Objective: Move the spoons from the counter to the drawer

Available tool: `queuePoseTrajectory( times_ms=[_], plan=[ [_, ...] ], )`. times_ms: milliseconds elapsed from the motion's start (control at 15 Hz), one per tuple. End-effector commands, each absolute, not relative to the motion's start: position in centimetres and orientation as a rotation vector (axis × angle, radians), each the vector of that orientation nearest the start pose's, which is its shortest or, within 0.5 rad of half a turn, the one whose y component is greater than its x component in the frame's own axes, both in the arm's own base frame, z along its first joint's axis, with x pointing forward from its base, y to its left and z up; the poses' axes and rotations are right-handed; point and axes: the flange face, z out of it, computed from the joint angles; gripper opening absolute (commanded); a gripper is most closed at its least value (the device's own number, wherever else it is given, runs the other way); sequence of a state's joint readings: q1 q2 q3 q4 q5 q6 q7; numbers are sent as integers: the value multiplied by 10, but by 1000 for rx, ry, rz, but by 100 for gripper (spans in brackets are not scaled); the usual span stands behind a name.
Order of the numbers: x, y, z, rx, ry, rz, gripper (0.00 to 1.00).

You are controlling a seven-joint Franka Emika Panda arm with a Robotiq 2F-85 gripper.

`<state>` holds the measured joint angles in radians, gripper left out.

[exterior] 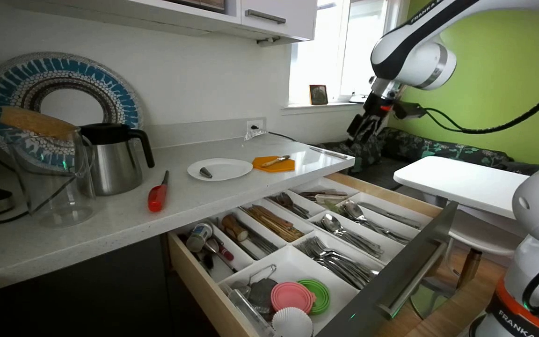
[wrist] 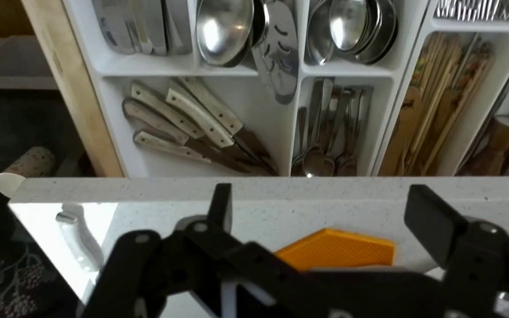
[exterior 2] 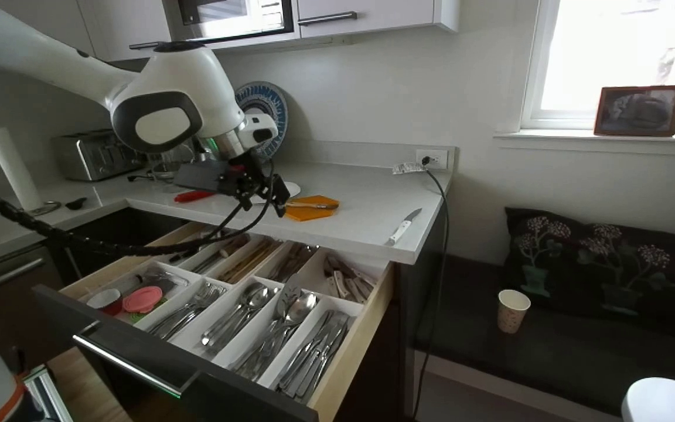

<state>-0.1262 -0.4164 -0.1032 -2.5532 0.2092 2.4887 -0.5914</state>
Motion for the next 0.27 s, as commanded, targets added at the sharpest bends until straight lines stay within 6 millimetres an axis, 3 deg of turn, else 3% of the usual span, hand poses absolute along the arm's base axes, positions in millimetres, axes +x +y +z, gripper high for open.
queuePoseTrajectory(
  times_ms=[0, 200],
  plan=[
    [425, -105, 457, -3016, -324, -620, 100],
    [428, -104, 457, -3013, -327, -616, 100]
  ],
)
